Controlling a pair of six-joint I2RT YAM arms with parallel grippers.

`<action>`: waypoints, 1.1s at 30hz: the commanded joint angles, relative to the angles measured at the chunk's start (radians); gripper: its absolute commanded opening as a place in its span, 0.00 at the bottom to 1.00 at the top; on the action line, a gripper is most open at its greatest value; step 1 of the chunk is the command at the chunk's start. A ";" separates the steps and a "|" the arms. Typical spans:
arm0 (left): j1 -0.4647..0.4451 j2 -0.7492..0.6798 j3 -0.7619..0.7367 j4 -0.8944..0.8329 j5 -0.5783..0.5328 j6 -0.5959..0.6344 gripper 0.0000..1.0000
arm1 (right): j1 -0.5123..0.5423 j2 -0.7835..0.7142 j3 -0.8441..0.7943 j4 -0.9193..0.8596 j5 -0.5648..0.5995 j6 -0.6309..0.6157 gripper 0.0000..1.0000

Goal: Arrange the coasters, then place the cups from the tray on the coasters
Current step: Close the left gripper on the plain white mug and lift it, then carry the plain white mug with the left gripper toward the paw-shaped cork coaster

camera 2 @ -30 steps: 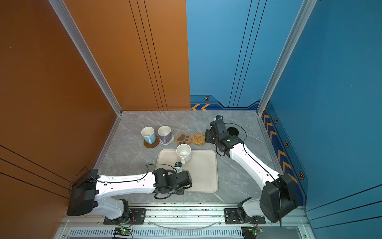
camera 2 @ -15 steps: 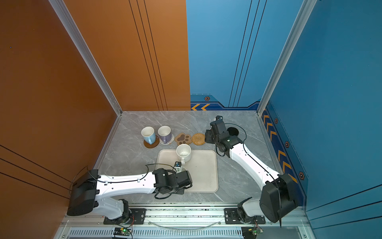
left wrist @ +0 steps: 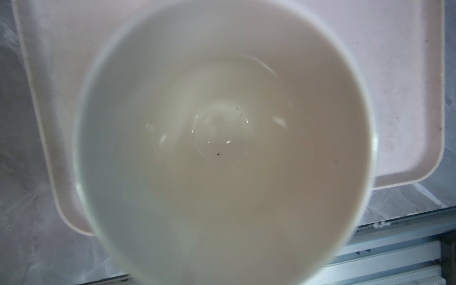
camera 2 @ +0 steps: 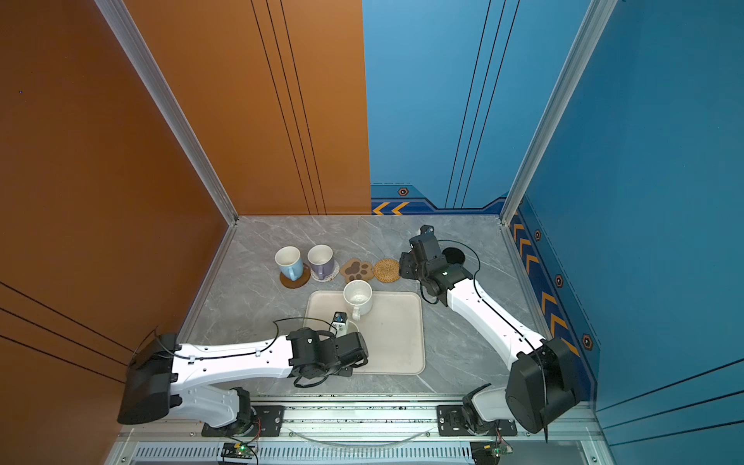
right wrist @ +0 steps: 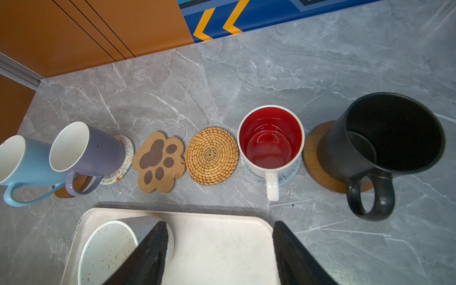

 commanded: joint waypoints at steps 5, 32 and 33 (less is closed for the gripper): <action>0.013 -0.139 0.054 -0.090 -0.157 0.057 0.00 | -0.008 0.016 -0.012 0.020 -0.016 0.015 0.66; 0.555 0.322 0.697 -0.046 -0.050 0.718 0.00 | -0.056 0.071 0.005 0.022 -0.049 0.008 0.66; 0.564 0.352 0.721 -0.039 -0.035 0.727 0.00 | -0.058 0.073 0.005 0.022 -0.049 0.008 0.66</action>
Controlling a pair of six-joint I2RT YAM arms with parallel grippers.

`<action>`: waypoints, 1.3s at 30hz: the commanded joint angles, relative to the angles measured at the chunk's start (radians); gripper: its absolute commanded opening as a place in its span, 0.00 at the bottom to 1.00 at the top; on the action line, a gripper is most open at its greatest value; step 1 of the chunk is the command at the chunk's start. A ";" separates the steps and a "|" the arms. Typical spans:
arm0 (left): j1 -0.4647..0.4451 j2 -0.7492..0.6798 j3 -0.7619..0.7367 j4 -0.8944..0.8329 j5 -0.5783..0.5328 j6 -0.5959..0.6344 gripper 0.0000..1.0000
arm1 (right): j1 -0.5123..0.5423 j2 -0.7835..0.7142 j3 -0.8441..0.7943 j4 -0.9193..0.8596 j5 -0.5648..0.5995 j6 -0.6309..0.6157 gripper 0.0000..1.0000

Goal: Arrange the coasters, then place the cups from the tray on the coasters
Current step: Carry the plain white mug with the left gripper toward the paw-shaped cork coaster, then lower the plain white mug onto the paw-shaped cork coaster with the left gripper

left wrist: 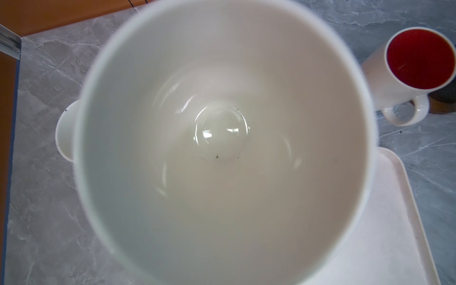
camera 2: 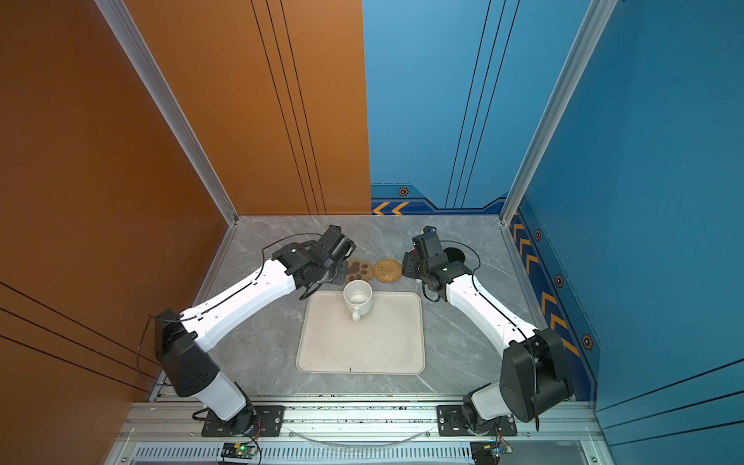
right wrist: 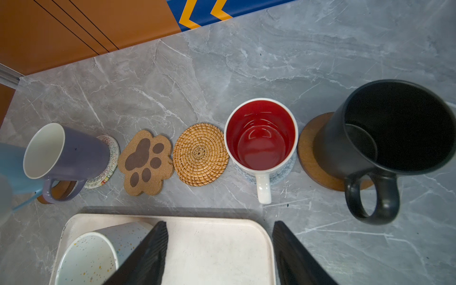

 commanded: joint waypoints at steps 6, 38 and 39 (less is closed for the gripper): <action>0.063 0.209 0.198 0.108 0.090 0.110 0.00 | -0.012 0.036 0.014 0.010 -0.016 0.010 0.66; 0.133 0.434 0.252 0.118 0.264 0.042 0.00 | -0.016 0.069 0.029 0.001 -0.040 0.003 0.66; 0.134 0.436 0.251 0.118 0.263 0.040 0.00 | -0.016 0.069 0.027 0.001 -0.039 0.003 0.66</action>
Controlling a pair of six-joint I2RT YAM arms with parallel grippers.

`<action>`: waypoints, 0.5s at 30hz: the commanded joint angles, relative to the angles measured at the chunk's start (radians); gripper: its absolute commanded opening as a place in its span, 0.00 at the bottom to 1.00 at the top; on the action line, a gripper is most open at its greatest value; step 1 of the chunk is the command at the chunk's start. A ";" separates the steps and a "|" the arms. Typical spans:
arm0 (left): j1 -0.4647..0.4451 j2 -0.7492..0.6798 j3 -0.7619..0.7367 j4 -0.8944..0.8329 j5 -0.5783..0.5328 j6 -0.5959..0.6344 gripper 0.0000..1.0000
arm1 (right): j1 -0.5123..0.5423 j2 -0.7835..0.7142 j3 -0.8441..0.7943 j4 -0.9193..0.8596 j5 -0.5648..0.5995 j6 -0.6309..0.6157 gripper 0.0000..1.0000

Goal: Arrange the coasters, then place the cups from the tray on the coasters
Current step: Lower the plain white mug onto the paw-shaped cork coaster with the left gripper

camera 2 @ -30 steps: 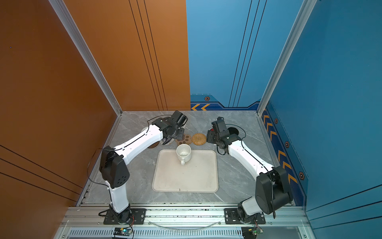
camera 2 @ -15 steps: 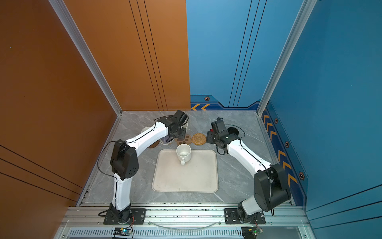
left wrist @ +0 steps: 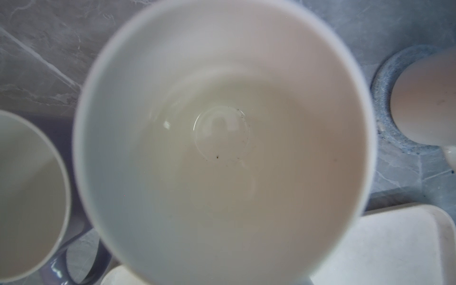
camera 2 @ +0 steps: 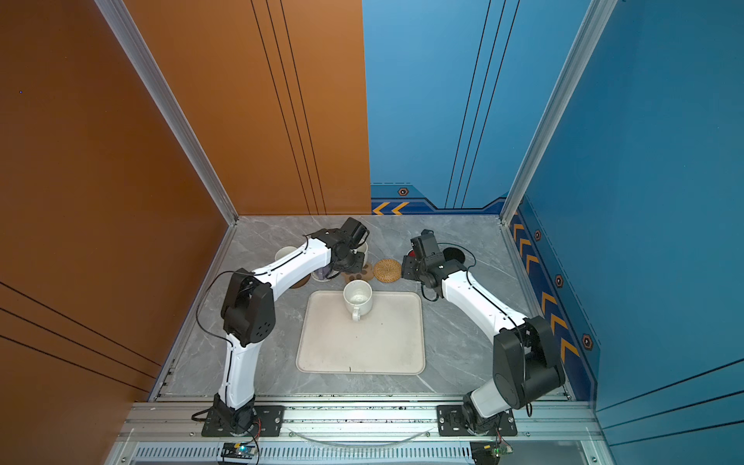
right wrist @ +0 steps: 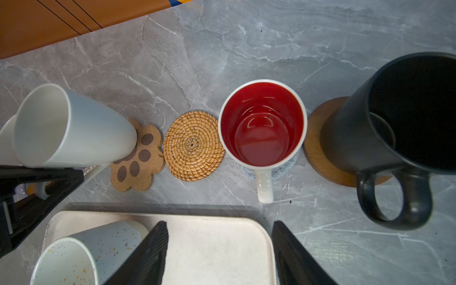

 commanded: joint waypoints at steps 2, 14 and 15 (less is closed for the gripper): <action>0.010 0.006 -0.003 0.033 0.014 -0.018 0.00 | -0.006 0.002 0.025 -0.001 -0.012 0.004 0.66; 0.008 0.017 -0.030 0.032 0.025 -0.036 0.00 | -0.007 -0.004 0.023 -0.003 -0.014 0.003 0.65; 0.008 0.018 -0.031 0.033 0.026 -0.036 0.00 | -0.007 -0.004 0.023 -0.002 -0.013 0.003 0.66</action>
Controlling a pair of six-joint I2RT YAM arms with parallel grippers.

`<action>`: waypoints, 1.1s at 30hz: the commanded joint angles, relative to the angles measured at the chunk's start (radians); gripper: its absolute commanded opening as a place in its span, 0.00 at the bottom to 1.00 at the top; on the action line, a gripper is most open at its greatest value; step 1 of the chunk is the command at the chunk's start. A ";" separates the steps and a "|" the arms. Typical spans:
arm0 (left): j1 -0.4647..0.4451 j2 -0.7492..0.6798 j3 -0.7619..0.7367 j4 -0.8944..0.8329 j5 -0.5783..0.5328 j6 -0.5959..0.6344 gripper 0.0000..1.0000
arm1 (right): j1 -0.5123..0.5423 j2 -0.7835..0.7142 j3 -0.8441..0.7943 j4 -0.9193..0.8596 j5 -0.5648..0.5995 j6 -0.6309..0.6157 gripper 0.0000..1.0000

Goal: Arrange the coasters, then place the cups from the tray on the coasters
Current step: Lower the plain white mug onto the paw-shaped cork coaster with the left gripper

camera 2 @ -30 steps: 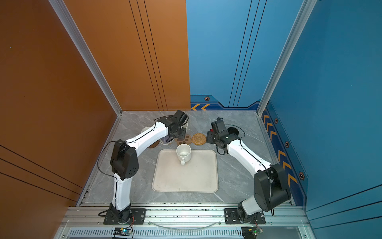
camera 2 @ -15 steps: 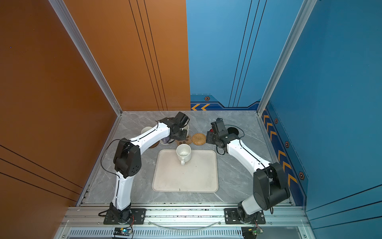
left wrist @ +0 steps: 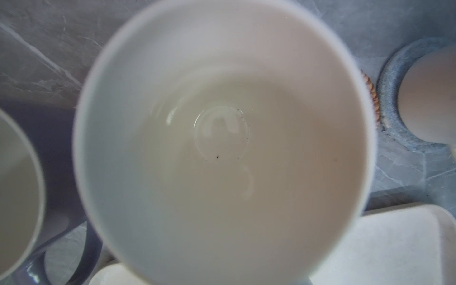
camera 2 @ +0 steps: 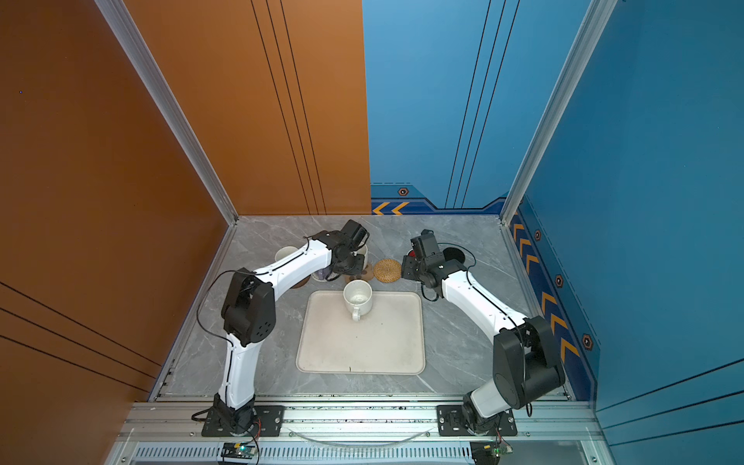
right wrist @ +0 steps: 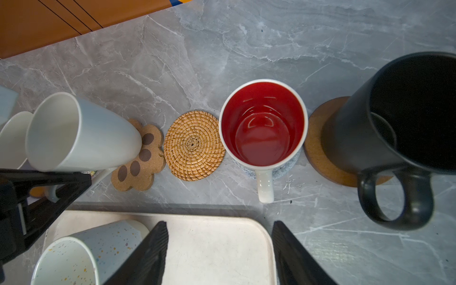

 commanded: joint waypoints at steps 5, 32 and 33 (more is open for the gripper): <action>0.008 0.027 -0.011 0.024 0.006 -0.015 0.00 | -0.007 -0.006 0.022 -0.002 -0.012 0.002 0.65; 0.011 0.026 -0.034 0.023 -0.010 -0.030 0.09 | -0.014 -0.014 0.013 -0.002 -0.015 0.002 0.66; 0.011 0.025 -0.033 0.024 -0.010 -0.030 0.10 | -0.015 -0.013 0.014 -0.001 -0.016 0.002 0.65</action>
